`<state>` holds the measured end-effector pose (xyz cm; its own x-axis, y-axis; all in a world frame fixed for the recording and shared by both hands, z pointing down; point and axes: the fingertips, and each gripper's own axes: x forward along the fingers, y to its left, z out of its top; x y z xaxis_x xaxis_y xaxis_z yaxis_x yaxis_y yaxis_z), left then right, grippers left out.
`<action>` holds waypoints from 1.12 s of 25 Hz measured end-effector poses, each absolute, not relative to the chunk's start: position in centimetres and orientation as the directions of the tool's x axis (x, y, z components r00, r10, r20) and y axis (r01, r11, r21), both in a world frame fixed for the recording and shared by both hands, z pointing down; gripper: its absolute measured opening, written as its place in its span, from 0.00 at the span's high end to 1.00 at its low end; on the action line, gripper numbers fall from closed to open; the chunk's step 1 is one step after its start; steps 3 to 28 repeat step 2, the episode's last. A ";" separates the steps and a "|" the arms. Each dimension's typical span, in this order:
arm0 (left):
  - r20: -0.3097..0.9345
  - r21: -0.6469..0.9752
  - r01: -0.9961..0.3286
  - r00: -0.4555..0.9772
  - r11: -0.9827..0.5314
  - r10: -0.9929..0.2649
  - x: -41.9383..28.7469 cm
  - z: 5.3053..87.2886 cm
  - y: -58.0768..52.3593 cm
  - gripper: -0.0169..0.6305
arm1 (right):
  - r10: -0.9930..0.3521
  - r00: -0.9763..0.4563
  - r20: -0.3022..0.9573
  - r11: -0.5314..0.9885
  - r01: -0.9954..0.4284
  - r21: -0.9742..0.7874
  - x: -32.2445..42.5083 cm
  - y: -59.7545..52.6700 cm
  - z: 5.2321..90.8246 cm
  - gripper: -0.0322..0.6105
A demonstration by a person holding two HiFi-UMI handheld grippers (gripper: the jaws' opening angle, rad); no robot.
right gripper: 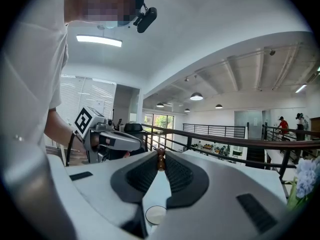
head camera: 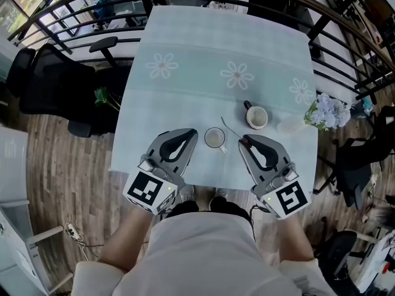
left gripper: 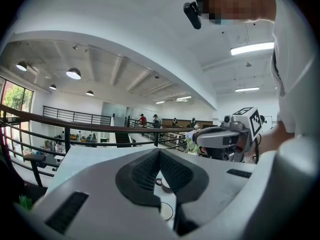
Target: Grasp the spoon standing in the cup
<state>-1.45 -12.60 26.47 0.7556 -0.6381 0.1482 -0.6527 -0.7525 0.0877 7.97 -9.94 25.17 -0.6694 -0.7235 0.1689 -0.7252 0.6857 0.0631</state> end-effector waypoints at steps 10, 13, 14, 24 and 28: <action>0.147 0.087 -0.654 0.754 -0.751 -0.640 -1.4 26.5 -12.7 0.95 | -0.722 -0.672 0.162 0.688 -0.723 0.063 7.9 -10.1 25.2 0.86; 0.147 0.087 -0.654 0.754 -0.751 -0.640 -1.4 26.5 -12.7 0.95 | -0.722 -0.672 0.162 0.688 -0.723 0.063 7.9 -10.1 25.2 0.86; 0.147 0.087 -0.654 0.754 -0.751 -0.640 -1.4 26.5 -12.7 0.95 | -0.722 -0.672 0.162 0.688 -0.723 0.063 7.9 -10.1 25.2 0.86; 0.147 0.087 -0.654 0.754 -0.751 -0.640 -1.4 26.5 -12.7 0.95 | -0.722 -0.672 0.162 0.688 -0.723 0.063 7.9 -10.1 25.2 0.86; 0.147 0.087 -0.654 0.754 -0.751 -0.640 -1.4 26.5 -12.7 0.95 | -0.722 -0.672 0.162 0.688 -0.723 0.063 7.9 -10.1 25.2 0.86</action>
